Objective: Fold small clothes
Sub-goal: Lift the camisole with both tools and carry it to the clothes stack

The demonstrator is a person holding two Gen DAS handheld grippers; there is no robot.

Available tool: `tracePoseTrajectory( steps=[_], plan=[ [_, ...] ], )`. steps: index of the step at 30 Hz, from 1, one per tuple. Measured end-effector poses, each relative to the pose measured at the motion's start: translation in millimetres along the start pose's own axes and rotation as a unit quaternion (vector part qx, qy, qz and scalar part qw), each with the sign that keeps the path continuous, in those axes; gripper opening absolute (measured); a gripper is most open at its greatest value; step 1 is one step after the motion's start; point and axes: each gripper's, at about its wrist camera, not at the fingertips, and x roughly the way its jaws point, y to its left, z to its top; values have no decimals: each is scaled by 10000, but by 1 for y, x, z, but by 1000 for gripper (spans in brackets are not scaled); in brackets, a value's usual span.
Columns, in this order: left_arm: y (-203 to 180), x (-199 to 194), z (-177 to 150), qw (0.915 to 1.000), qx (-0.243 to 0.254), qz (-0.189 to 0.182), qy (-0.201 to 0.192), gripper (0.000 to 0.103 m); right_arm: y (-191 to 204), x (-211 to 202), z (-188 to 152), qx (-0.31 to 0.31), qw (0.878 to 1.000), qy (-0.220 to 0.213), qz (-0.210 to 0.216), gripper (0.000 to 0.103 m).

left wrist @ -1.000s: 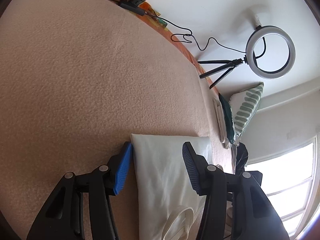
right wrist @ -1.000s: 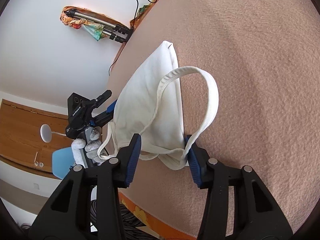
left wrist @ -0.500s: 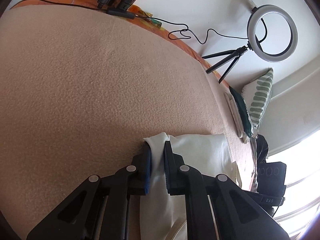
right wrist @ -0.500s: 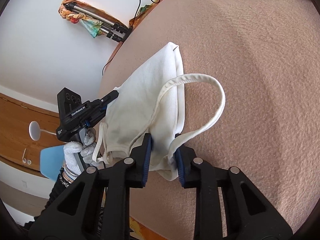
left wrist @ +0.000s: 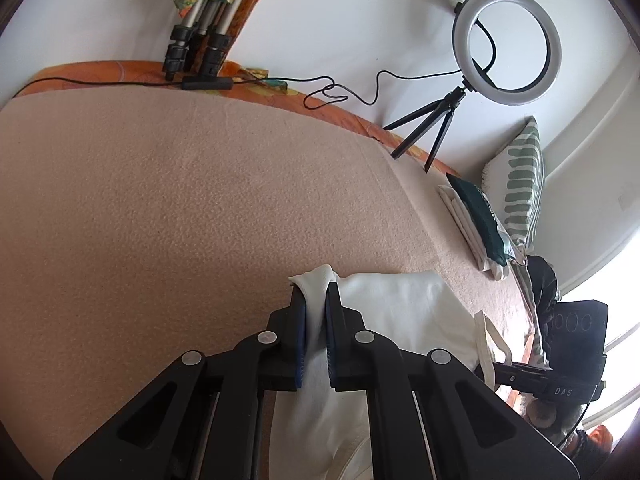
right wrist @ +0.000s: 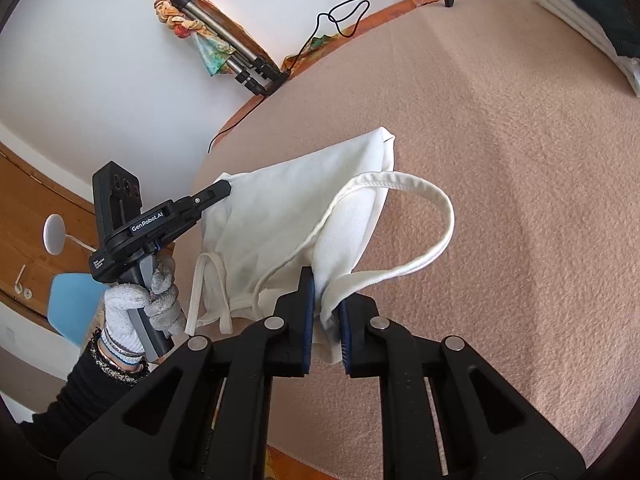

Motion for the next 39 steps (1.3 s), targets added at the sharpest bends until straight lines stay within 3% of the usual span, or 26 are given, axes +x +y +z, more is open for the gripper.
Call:
tracePoseTrajectory(
  steps=[8, 17, 29, 39],
  plan=[
    [-40, -9, 14, 9992, 298, -182, -193, 6, 6, -31, 1, -245, 9988, -379, -192, 12],
    [-103, 11, 41, 9960, 632, -560, -306, 6, -9, -87, 8, -325, 9949, -806, -504, 11],
    [-200, 67, 71, 9886, 1188, -895, -252, 6, -67, -152, 30, -313, 9870, -1209, -1010, 11],
    [-281, 129, 95, 9830, 1373, -1164, -373, 6, -115, -218, 74, -864, 9689, -1386, -1859, 11]
  ],
)
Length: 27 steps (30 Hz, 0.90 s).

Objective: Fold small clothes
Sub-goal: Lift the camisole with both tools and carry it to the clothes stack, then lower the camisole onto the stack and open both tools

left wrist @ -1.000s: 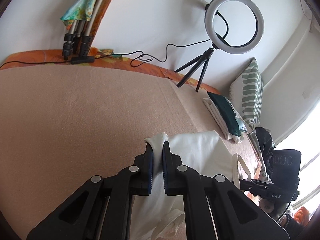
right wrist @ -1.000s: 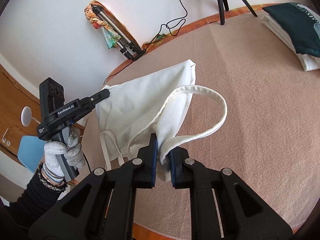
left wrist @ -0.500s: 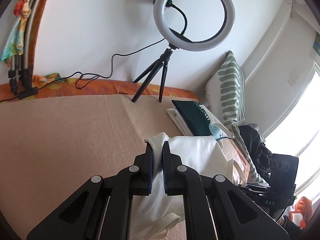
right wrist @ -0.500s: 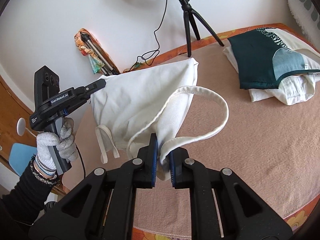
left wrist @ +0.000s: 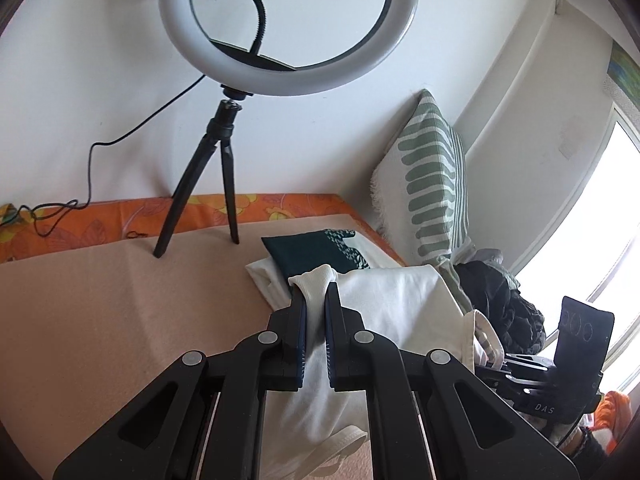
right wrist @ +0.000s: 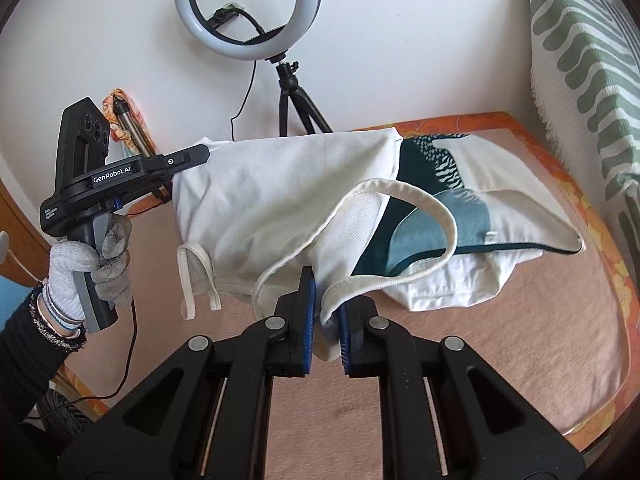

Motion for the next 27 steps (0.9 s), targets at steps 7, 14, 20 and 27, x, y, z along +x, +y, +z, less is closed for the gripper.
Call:
tracePoseTrajectory(
  steps=[7, 14, 20, 27],
  plan=[
    [-33, 57, 21, 9999, 86, -91, -99, 6, -59, -1, 35, -152, 9983, -80, -563, 11],
    [-51, 108, 31, 9999, 70, -27, -125, 6, -117, 14, 53, -251, 9952, -2, -946, 11],
    [-54, 137, 35, 9994, 157, 266, -165, 6, -149, 39, 65, -238, 9937, 89, -1089, 11],
    [-54, 164, 39, 9946, 462, 929, -58, 11, -166, 68, 69, -235, 9897, 270, -1383, 11]
  ],
)
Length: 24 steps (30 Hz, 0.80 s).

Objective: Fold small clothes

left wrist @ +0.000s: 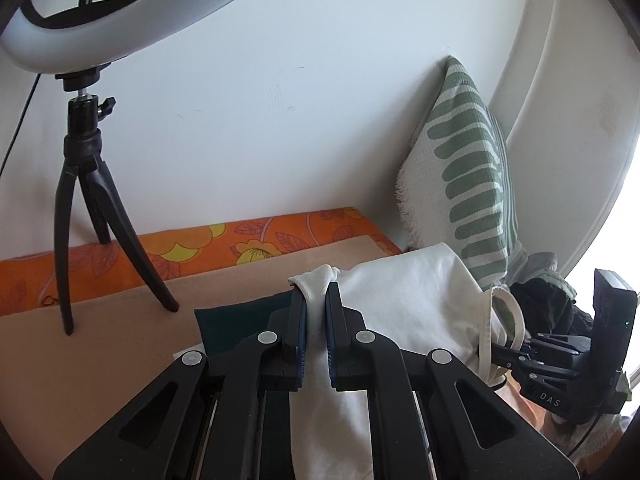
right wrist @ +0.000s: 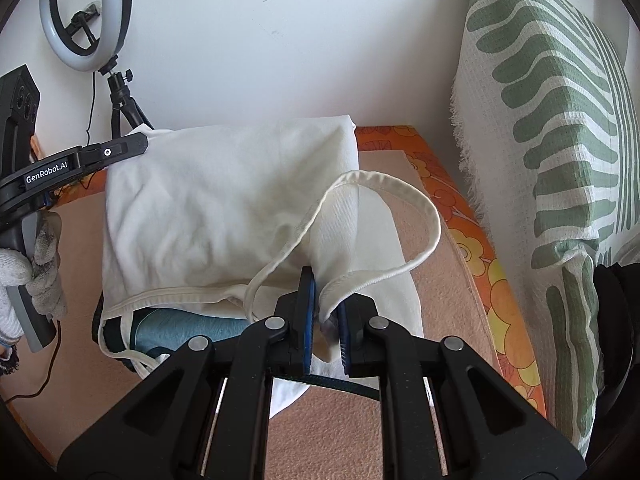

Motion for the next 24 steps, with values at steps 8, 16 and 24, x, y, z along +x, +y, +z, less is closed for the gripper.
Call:
tracePoseTrajectory(
  steps=[8, 16, 24],
  plan=[
    [5, -14, 8, 9983, 137, 513, -222, 70, -6, 6, -1, 160, 9979, 127, -612, 60],
    [3, -38, -2, 9988, 333, 367, 56, 79, 1, -24, 2, 458, 9965, -126, -695, 76],
    [1, -95, -12, 9985, 391, 370, 54, 81, 28, -70, 0, 631, 9943, -424, -744, 83]
  ],
)
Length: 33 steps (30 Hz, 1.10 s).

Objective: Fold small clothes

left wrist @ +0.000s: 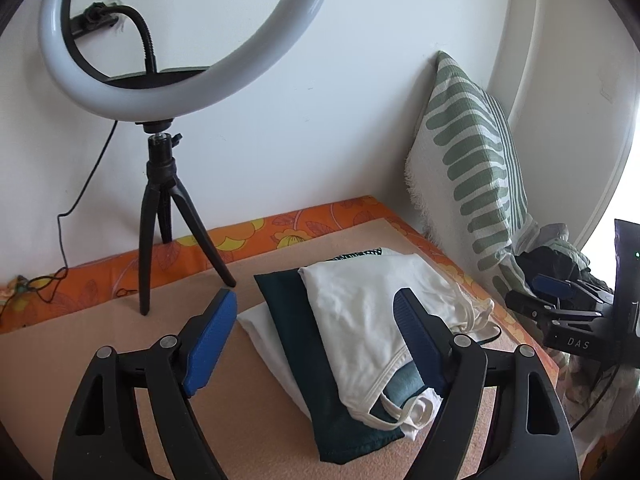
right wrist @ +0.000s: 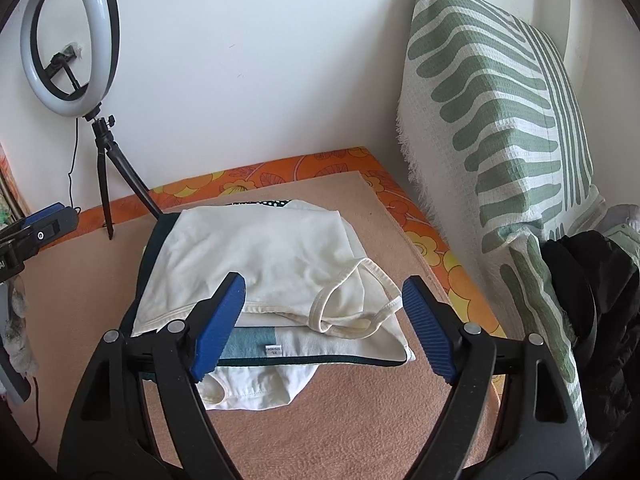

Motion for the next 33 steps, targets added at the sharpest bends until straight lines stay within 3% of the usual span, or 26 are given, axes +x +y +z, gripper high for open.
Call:
tracePoseTrajectory(
  steps=[13, 20, 24, 33],
  plan=[
    [7, -118, -26, 9996, 85, 44, -267, 82, 45, -96, -18, 198, 9985, -510, 37, 91],
    [5, -184, -56, 9984, 285, 114, -472, 82, 84, -147, -51, 77, 9967, -807, 82, 98],
    [6, -217, -74, 9978, 320, 92, -577, 90, 112, -170, -74, -51, 9952, -963, 144, 99],
    [19, -272, -121, 9960, 196, 369, -789, 97, 154, -199, -121, -52, 9938, -1095, 171, 101]
  ],
)
